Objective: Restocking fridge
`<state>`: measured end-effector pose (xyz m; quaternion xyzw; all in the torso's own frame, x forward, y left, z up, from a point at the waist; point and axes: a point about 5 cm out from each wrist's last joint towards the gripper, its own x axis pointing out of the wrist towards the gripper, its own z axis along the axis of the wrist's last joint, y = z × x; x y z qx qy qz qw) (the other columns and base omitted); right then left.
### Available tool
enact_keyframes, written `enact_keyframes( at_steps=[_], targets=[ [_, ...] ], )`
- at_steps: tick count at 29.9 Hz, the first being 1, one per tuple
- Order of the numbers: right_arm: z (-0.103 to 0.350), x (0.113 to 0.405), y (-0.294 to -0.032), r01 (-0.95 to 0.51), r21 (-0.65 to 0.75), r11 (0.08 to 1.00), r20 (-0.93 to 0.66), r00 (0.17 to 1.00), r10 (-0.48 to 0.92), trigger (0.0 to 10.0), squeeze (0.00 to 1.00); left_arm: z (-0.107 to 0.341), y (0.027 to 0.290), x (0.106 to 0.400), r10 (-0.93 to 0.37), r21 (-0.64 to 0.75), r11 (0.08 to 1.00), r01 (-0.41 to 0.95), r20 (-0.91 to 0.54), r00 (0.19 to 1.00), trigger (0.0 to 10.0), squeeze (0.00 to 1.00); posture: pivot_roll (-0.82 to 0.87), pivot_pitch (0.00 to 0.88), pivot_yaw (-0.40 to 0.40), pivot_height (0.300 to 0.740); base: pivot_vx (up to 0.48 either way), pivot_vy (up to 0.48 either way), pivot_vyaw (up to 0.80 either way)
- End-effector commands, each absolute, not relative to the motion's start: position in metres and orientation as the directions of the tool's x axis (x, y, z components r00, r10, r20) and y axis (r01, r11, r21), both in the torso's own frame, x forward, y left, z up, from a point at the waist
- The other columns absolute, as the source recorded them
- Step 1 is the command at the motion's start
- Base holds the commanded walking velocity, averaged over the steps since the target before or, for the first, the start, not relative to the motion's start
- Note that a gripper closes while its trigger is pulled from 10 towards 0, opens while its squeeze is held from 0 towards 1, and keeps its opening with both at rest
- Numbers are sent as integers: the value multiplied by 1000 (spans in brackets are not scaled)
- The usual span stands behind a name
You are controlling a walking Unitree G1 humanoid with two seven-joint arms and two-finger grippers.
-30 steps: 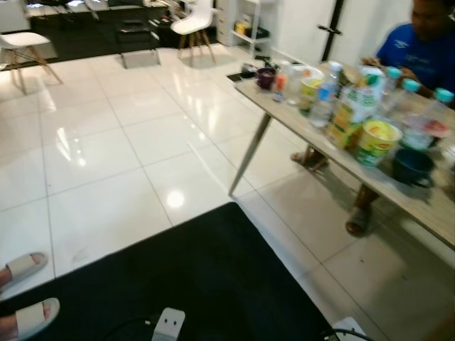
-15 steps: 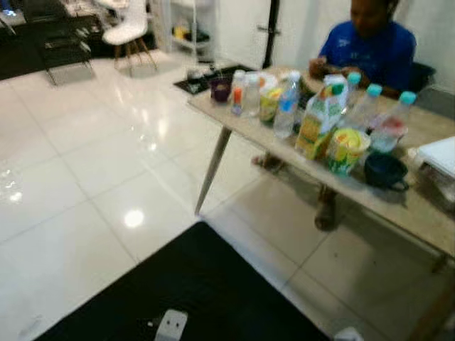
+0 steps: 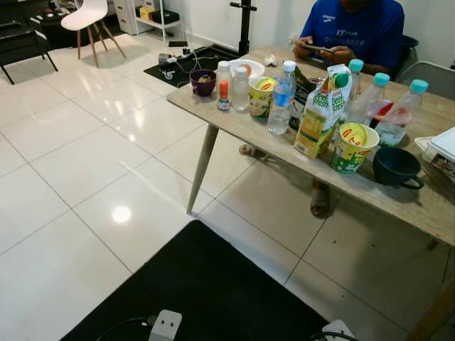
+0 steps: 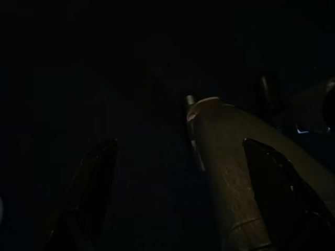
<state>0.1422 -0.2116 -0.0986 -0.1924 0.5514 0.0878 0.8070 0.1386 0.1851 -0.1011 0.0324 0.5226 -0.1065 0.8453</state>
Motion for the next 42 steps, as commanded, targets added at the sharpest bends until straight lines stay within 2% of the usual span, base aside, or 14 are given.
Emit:
enact_keyframes(
  at_steps=[1,10,16,18,20,22,23,24,25,30,33,34,36,42],
  targets=[
    [-100,137,-214,-355,-219,909,-927,366,-81,10000,0,-104,181,132,-158,-71,973,221,-899,409,10000,0,-29,37,-12,740,0,-442,0],
    [-101,137,-210,-352,-207,913,-926,372,-67,10000,0,-103,185,134,-135,-49,977,209,-898,420,10000,0,-30,37,-4,740,0,-222,0],
    [-95,153,-203,-334,-174,926,-897,442,-9,10000,0,-103,184,135,-133,-48,977,206,-896,423,10000,0,-35,36,-6,740,0,0,0],
    [-86,177,-190,-343,-118,932,-854,514,81,10000,0,-103,184,135,-135,-50,977,207,-898,420,10000,0,-43,37,-8,740,0,0,0],
    [-83,184,-185,-353,-99,930,-842,529,111,10000,0,-103,183,134,-136,-51,977,207,-898,419,10000,0,-44,36,-9,740,0,0,0],
    [-69,208,-163,-416,48,908,-767,567,301,10000,31,-104,182,133,-138,-55,977,208,-900,414,10000,0,-49,37,-11,740,0,0,0],
    [-69,208,-163,-416,48,908,-767,567,301,10000,31,-104,182,133,-138,-55,977,208,-900,414,10000,0,-49,37,-11,740,0,0,0],
    [-62,217,-154,-448,108,887,-727,573,378,10000,31,-104,182,132,-139,-55,977,208,-900,413,10000,0,-49,37,-11,740,0,0,0],
    [-47,233,-138,-519,230,823,-627,568,534,10000,1000,-104,181,131,-138,-56,977,208,-902,409,10000,0,-47,36,-16,740,0,0,0],
    [-30,251,-125,-584,293,757,-517,569,639,10000,1000,-105,180,131,-137,-56,977,205,-903,407,10000,0,-45,37,-19,740,0,0,0],
    [2,275,-113,-657,404,636,-297,564,771,10000,1000,-105,181,129,-134,-55,978,201,-905,403,10000,0,-36,34,-26,740,0,0,0],
    [2,275,-113,-657,404,636,-297,564,771,10000,1000,-105,181,129,-134,-55,978,201,-905,403,10000,0,-36,34,-26,740,0,0,0],
    [29,295,-114,-681,424,597,-136,604,785,10000,1000,-106,181,127,-132,-55,978,199,-907,400,10000,0,-33,31,-30,740,0,0,0],
    [63,321,-134,-655,434,619,51,703,709,10000,1000,-107,182,125,-130,-54,979,197,-909,396,10000,0,-30,29,-30,740,0,0,0]
  ],
)
